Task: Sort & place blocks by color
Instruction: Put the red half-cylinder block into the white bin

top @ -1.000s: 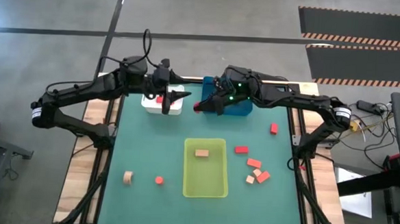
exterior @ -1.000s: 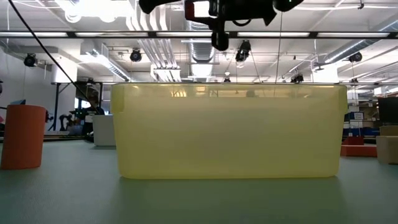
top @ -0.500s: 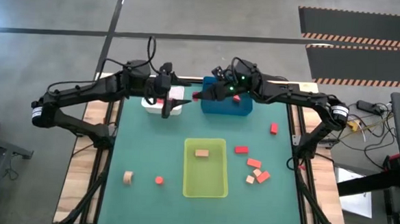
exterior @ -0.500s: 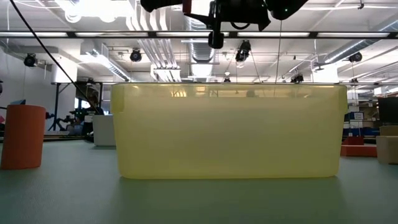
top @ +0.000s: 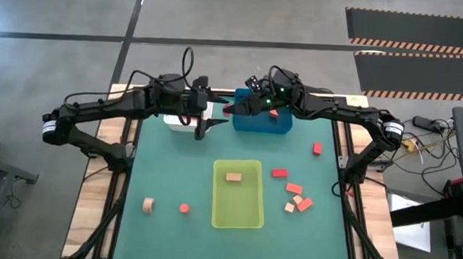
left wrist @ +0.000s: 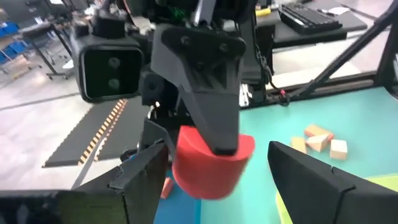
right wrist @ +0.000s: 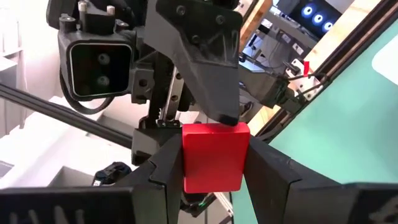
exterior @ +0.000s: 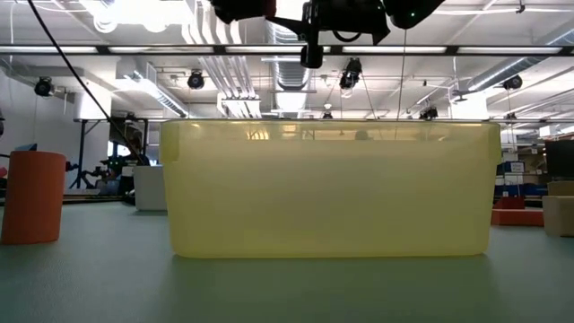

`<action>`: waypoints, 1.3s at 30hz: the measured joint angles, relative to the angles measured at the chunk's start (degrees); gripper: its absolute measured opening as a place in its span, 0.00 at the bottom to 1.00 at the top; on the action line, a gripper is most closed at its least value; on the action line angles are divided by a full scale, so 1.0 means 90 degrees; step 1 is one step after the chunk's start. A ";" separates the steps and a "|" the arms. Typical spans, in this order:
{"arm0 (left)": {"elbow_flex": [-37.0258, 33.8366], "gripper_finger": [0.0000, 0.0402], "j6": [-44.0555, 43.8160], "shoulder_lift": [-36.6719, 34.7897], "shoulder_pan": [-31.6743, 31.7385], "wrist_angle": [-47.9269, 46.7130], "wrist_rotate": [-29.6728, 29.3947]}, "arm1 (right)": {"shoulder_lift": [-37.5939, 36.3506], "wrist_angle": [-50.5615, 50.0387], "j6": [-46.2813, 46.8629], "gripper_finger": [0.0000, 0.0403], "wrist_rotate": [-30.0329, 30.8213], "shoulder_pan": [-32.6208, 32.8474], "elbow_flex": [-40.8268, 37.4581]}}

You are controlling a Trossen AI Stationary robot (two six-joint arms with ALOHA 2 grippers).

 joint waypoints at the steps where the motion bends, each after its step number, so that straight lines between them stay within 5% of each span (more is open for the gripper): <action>1: 0.0000 0.65 0.0000 0.0025 -0.0003 0.0072 0.0000 | 0.0000 0.0010 -0.0001 0.31 0.0000 0.0000 0.0000; 15: 0.0000 0.64 0.0007 0.0210 -0.0158 0.0366 -0.0089 | 0.0000 0.0050 0.0071 0.31 -0.0019 0.0002 0.0000; 26: 0.0000 0.41 0.0062 0.0207 -0.0158 0.0342 -0.0211 | 0.0000 0.0031 0.0246 0.32 -0.0047 0.0002 0.0000; 39: 0.0000 0.42 -0.0228 0.0207 -0.0165 0.0270 -0.0170 | 0.0000 0.0007 0.0266 0.53 0.0025 -0.0039 0.0007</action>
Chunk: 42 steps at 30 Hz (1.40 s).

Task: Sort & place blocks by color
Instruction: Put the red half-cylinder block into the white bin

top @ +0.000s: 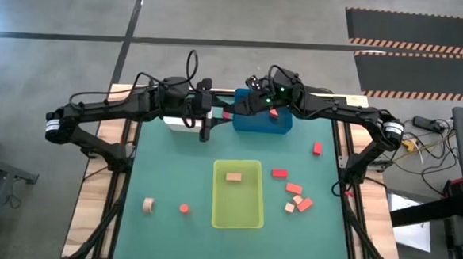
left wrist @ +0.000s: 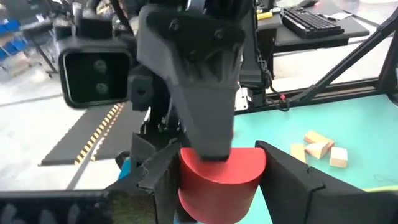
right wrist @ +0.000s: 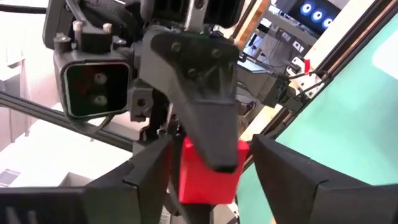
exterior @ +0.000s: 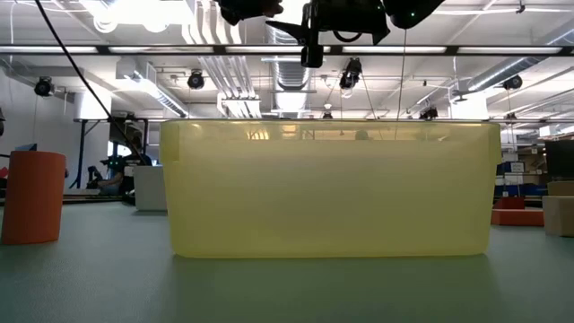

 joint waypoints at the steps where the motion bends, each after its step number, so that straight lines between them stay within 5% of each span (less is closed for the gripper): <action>1: 0.0000 0.42 -0.0092 0.0000 0.0002 -0.0016 -0.0002 | -0.0002 -0.0014 0.0002 0.54 -0.0017 -0.0019 0.0000; 7: 0.0053 0.42 -0.0642 -0.0080 0.0005 -0.0562 -0.0005 | -0.0122 -0.0462 0.0000 0.58 -0.0083 -0.0217 0.0000; 16: 0.0527 0.42 -0.0971 -0.0114 0.0180 -0.2706 -0.0051 | -0.0554 -0.1639 -0.0539 0.56 -0.0360 -0.0284 0.0000; 27: 0.1146 0.43 -0.0900 0.0529 0.1282 -0.5302 -0.0061 | -0.1208 -0.3227 -0.1283 0.55 0.0192 -0.0284 0.0000; 34: 0.1920 0.43 0.0298 0.1807 0.1892 -0.7213 -0.0080 | -0.1497 -0.3386 -0.1432 0.56 0.0489 -0.0282 0.0000; 42: 0.2164 0.43 0.2471 0.2752 0.2491 -0.7078 -0.0354 | -0.1554 -0.3391 -0.1442 0.56 0.0534 -0.0277 0.0000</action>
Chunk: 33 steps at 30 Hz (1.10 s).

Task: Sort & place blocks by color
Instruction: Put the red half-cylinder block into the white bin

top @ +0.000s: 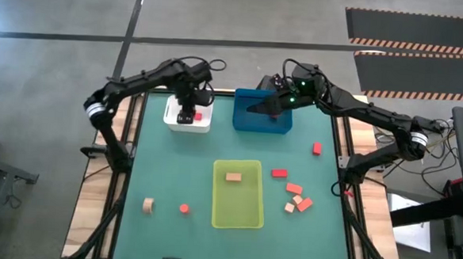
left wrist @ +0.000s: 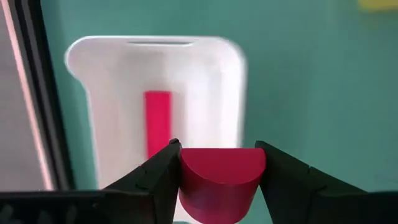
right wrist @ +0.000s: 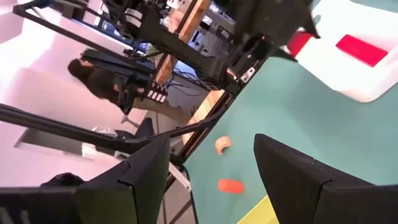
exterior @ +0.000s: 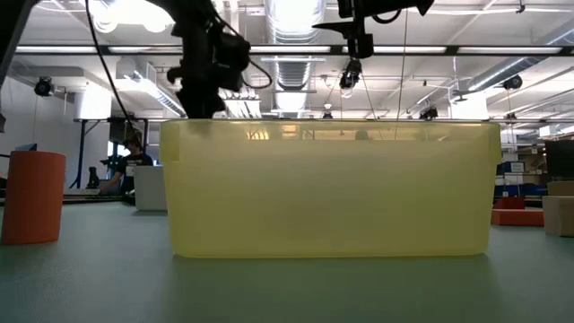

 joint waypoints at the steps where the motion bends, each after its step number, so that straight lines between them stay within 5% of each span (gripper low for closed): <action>1: -0.0012 0.43 0.0197 0.0090 0.0083 0.0033 -0.0048 | 0.0001 -0.0001 -0.0002 0.56 0.0022 0.0000 0.0000; 13: -0.0161 0.43 0.1089 0.0897 0.0898 0.0488 -0.0127 | 0.0007 -0.0005 -0.0128 0.56 0.0140 0.0012 0.0000; 33: -0.0236 0.43 0.1135 0.1148 0.0950 0.0684 -0.0119 | 0.0015 -0.0284 -0.0334 0.56 0.0302 0.0012 -0.0001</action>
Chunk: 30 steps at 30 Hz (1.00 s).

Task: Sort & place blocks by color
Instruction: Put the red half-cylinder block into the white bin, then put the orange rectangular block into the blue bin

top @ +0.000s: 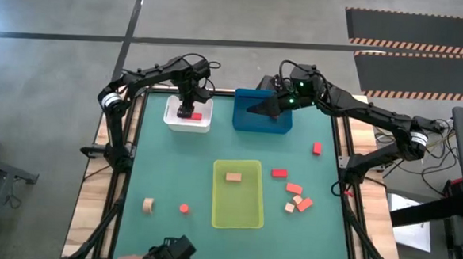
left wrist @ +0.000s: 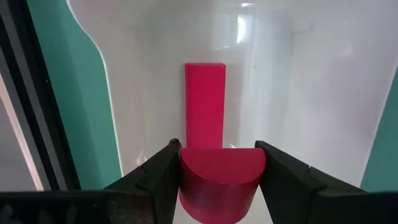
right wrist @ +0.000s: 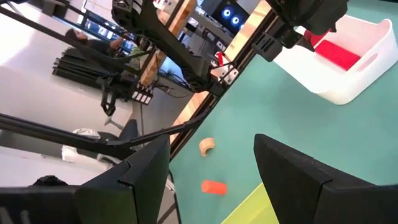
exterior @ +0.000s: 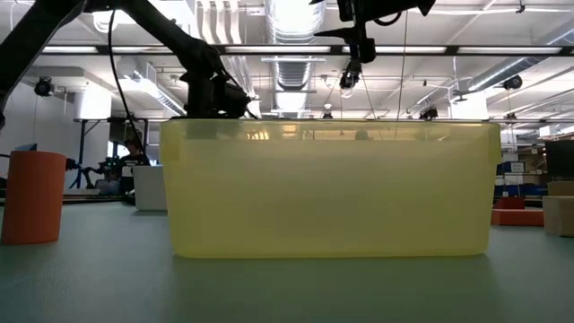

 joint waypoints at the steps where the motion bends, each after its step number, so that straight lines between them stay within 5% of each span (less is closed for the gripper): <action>1: 0.0000 0.43 -0.0003 -0.0002 0.0000 0.0001 0.0000 | 0.0000 0.0001 0.0000 0.56 0.0000 0.0000 0.0000; 23: 0.0000 0.55 -0.0098 -0.0076 0.0000 0.0065 -0.0014 | 0.0000 -0.0012 0.0044 0.56 -0.0005 0.0000 -0.0002; 30: 0.0148 0.54 -0.1260 -0.0538 -0.0091 -0.0137 0.0038 | 0.0000 -0.0530 0.0440 0.56 -0.0013 0.0000 -0.0002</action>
